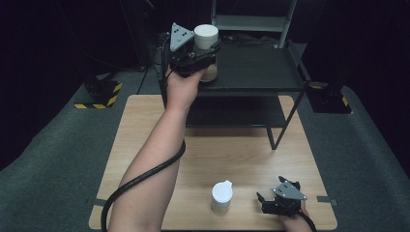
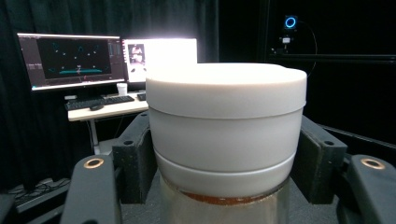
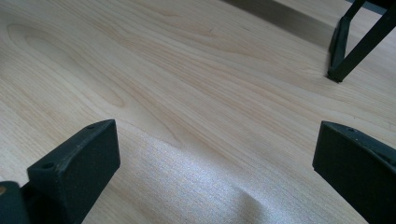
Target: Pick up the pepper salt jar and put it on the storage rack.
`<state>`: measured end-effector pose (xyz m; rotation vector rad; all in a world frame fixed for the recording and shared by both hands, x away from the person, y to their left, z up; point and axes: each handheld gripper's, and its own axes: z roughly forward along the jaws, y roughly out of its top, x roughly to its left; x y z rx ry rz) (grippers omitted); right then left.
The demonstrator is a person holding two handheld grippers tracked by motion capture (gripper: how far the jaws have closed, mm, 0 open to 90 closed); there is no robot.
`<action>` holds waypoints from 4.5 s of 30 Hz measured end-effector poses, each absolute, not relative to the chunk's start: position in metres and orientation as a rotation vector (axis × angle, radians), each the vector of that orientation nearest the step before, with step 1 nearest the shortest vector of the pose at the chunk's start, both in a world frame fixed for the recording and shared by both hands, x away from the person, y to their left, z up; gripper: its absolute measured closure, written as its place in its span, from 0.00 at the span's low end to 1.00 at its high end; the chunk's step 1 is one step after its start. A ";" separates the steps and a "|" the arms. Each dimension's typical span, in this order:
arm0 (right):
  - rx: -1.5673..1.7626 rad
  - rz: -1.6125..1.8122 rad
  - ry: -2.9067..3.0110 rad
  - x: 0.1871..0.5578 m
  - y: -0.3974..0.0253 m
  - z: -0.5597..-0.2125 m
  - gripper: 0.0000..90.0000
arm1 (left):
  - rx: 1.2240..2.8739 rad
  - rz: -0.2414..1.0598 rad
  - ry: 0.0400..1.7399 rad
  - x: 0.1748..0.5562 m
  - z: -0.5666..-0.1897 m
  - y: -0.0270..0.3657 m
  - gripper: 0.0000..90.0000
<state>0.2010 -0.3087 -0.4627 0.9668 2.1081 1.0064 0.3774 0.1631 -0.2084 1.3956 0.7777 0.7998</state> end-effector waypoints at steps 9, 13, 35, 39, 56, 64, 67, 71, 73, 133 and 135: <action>0.969 1.012 2.107 0.201 -0.309 -0.463 0.00 | 1.393 0.799 0.770 0.378 -0.212 0.163 0.38; 0.969 1.012 2.107 0.201 -0.309 -0.463 0.00 | 1.395 0.806 0.756 0.377 -0.214 0.163 0.38; 0.962 1.013 2.107 0.201 -0.310 -0.463 0.00 | 1.391 0.780 0.767 0.376 -0.214 0.164 0.22; 0.959 1.006 2.111 0.201 -0.309 -0.463 0.00 | 1.407 0.782 0.784 0.371 -0.210 0.158 0.01; 0.950 1.000 2.115 0.201 -0.308 -0.463 0.00 | 1.381 0.810 0.769 0.330 -0.210 0.169 0.00; 0.945 1.001 2.112 0.200 -0.308 -0.463 0.00 | 1.377 0.829 0.730 0.298 -0.218 0.181 0.00; 0.947 1.006 2.111 0.200 -0.308 -0.463 0.00 | 1.376 0.837 0.728 0.287 -0.219 0.186 0.00; 0.951 1.007 2.111 0.200 -0.309 -0.463 0.00 | 1.376 0.847 0.728 0.275 -0.221 0.191 0.00; 0.946 1.000 2.113 0.200 -0.308 -0.463 0.00 | 1.378 0.859 0.728 0.268 -0.223 0.193 0.00; 0.933 0.968 2.118 0.200 -0.303 -0.463 0.00 | 1.631 0.749 0.964 0.191 -0.426 0.252 0.00; 0.934 0.967 2.118 0.200 -0.303 -0.463 0.00 | 1.660 0.745 0.971 0.190 -0.432 0.252 0.00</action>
